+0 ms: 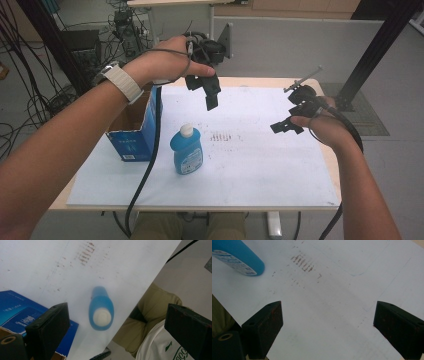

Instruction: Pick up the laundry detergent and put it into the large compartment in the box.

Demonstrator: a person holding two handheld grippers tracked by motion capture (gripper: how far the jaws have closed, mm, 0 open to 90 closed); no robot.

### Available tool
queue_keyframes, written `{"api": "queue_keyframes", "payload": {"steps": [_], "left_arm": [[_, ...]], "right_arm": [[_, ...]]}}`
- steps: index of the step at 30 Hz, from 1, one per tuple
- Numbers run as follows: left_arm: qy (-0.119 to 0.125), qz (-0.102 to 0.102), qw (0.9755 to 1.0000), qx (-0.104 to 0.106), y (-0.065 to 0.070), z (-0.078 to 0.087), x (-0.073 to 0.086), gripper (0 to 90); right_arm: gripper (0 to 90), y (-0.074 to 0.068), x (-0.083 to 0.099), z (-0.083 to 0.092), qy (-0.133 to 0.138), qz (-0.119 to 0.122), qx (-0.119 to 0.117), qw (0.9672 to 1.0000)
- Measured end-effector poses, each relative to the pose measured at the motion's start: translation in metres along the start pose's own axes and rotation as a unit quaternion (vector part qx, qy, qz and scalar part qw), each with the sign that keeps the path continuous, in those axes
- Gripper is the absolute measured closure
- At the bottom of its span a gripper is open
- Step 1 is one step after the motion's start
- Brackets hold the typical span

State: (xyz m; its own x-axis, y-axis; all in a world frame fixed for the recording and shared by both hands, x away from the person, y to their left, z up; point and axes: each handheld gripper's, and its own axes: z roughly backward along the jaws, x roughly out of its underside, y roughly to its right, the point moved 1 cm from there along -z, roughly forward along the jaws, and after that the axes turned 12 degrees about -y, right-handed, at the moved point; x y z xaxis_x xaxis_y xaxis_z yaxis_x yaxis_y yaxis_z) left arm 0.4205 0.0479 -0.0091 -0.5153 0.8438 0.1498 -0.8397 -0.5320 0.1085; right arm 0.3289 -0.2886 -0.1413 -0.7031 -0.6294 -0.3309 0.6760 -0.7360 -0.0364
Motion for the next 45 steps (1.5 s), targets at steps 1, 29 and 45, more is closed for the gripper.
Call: {"api": "queue_keyframes", "payload": {"steps": [1, 29, 45], "left_arm": [[0.001, 0.001, 1.0, 0.0, 0.0002, 0.0003, 0.0006, 6.6], [0.0, -0.001, 1.0, 0.0, 0.0024, 0.0011, 0.0026, 6.5], [0.0, 0.001, 1.0, 0.0, 0.0012, 0.0016, 0.0039, 6.6]], "right_arm": [[8.7, 0.0001, 0.0004, 0.0004, 0.001, 0.0, 0.0, 1.0], [8.9, -0.0004, 0.0034, 0.0015, 0.0, -0.002, 0.002, 1.0], [8.9, -0.0011, 0.0005, 0.0012, 0.0, 0.0, 0.001, 1.0]]}}
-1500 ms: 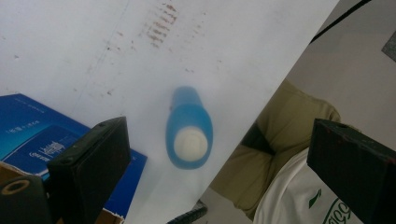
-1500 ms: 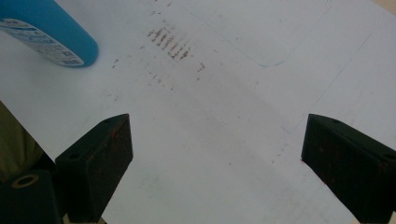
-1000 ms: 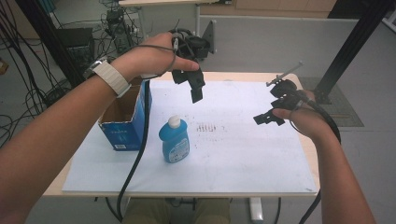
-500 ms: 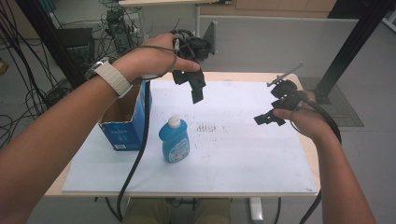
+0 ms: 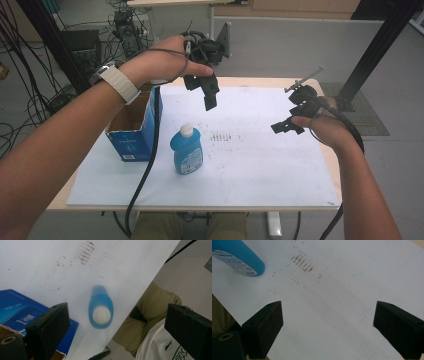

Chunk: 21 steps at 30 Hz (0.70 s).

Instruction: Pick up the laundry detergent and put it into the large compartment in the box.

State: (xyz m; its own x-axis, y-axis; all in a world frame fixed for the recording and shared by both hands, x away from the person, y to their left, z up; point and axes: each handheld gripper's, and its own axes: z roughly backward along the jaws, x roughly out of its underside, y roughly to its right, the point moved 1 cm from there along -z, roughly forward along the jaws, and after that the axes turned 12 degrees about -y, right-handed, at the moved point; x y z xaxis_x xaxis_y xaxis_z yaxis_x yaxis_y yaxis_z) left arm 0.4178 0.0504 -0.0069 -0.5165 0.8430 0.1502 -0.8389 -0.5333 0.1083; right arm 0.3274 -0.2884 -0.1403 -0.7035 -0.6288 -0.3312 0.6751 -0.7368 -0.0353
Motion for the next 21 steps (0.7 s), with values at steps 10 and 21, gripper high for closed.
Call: {"api": "queue_keyframes", "payload": {"steps": [10, 21], "left_arm": [[0.0, 0.0, 1.0, 0.001, -0.001, 0.0005, 0.0026, 6.6], [-0.001, 0.005, 1.0, 0.001, -0.001, -0.0007, 0.007, 6.4]], "right_arm": [[8.9, -0.0003, 0.0003, 0.0003, 0.0, -0.001, 0.0, 1.0], [8.9, -0.0017, 0.0012, 0.0012, 0.002, 0.0, 0.0, 1.0]]}}
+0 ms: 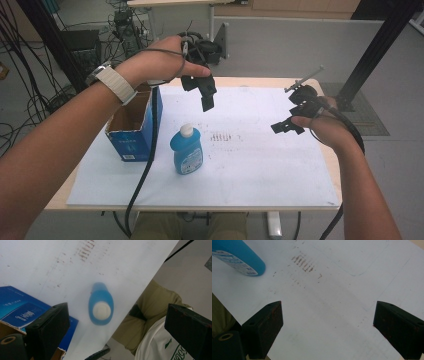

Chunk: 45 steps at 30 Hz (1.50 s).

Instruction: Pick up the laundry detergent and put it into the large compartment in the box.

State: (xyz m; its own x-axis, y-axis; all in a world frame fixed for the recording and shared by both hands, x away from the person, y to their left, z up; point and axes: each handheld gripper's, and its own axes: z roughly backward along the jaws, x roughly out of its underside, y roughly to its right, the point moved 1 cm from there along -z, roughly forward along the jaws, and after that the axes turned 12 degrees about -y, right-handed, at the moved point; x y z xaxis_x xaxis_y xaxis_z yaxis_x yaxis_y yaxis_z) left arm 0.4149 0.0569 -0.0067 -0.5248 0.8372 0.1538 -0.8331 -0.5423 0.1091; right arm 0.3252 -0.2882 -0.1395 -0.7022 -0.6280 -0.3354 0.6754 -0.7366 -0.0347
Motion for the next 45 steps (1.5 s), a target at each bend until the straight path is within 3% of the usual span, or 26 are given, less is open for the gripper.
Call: {"api": "queue_keyframes", "payload": {"steps": [18, 31, 45], "left_arm": [[-0.005, 0.012, 0.9999, 0.006, -0.008, -0.007, 0.011, 5.5], [-0.021, 0.028, 0.9993, 0.012, -0.021, -0.028, 0.016, 5.6], [-0.03, 0.02, 0.9992, 0.016, -0.026, -0.054, 0.013, 5.7]], "right_arm": [[8.9, 0.0, -0.001, -0.002, -0.001, 0.001, -0.002, 1.0], [8.9, -0.003, -0.007, -0.005, -0.002, 0.007, -0.005, 1.0], [8.9, -0.003, -0.008, -0.008, -0.003, 0.007, -0.007, 0.9999]]}}
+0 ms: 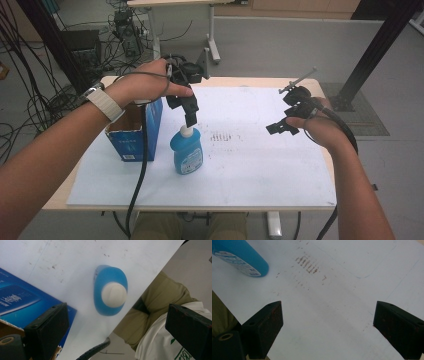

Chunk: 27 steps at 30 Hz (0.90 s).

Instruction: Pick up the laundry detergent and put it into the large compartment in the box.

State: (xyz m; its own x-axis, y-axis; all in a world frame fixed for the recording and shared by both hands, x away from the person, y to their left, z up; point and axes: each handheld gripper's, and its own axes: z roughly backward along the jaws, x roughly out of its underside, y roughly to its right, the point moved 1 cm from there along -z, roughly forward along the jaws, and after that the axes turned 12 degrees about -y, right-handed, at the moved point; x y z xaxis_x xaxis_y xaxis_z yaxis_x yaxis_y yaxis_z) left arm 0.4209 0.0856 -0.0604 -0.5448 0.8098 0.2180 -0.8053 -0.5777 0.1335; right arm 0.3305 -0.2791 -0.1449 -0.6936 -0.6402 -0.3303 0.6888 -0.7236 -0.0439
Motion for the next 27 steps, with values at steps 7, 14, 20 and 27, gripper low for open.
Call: {"api": "queue_keyframes", "payload": {"steps": [7, 14, 20, 27], "left_arm": [[-0.003, 0.0, 1.0, 0.006, -0.004, -0.012, -0.001, 5.8], [0.0, -0.003, 1.0, 0.008, -0.005, -0.016, -0.001, 5.8], [-0.003, -0.005, 0.9999, 0.008, -0.003, -0.018, -0.003, 5.8], [-0.003, -0.005, 0.9999, 0.01, -0.005, -0.019, -0.003, 5.9]], "right_arm": [[8.9, 0.0, 0.0, -0.002, -0.001, -0.001, -0.002, 1.0], [8.9, 0.0, -0.002, -0.001, -0.002, 0.0, -0.001, 1.0], [8.9, -0.001, -0.003, -0.002, -0.002, 0.001, -0.002, 1.0], [8.9, -0.001, -0.003, -0.002, -0.003, 0.002, -0.001, 1.0]]}}
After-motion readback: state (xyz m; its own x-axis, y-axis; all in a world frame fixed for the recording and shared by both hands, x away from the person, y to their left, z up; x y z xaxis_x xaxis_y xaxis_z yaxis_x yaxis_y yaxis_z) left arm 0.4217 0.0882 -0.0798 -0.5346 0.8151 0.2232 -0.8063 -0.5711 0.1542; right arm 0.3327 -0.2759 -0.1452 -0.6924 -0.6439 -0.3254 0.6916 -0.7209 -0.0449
